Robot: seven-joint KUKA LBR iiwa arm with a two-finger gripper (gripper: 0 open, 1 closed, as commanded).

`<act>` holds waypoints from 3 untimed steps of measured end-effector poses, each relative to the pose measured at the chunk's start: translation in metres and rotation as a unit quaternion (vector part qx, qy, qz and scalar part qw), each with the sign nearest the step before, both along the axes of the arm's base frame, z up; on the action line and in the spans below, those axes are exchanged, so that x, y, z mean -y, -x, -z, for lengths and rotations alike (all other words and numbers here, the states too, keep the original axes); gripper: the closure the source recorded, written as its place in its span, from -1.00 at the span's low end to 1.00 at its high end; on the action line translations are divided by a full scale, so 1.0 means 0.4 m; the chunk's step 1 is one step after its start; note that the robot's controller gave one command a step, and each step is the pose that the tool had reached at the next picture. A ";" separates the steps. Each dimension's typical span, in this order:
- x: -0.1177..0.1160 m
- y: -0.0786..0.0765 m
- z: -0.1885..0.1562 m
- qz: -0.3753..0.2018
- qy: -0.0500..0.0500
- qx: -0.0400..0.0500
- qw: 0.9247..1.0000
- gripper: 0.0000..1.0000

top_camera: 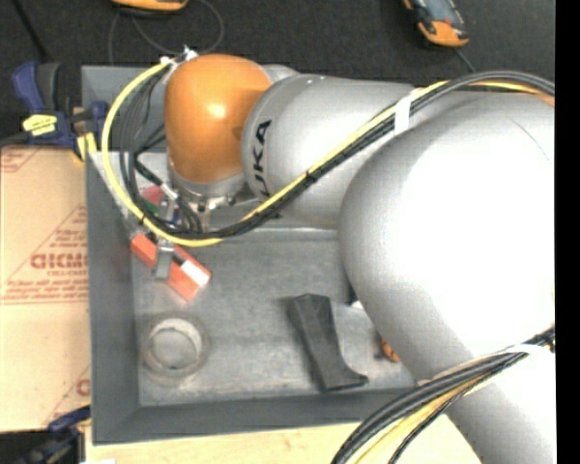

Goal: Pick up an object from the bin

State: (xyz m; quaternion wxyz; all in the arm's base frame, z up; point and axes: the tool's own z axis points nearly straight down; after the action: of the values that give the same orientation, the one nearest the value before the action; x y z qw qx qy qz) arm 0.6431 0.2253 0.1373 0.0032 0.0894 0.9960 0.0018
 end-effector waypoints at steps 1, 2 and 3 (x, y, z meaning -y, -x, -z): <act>0.012 0.016 0.054 0.084 0.001 -0.004 0.996 -1.00; -0.001 0.012 0.025 0.184 0.000 -0.002 0.983 -1.00; 0.028 0.003 0.163 0.172 0.001 -0.001 0.985 -1.00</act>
Offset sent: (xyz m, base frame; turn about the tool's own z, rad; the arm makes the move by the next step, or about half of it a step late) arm -0.0060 0.0021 -0.0099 0.3727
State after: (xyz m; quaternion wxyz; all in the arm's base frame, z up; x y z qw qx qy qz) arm 0.6420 0.2141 0.0723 0.0023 0.2591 0.9658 0.0002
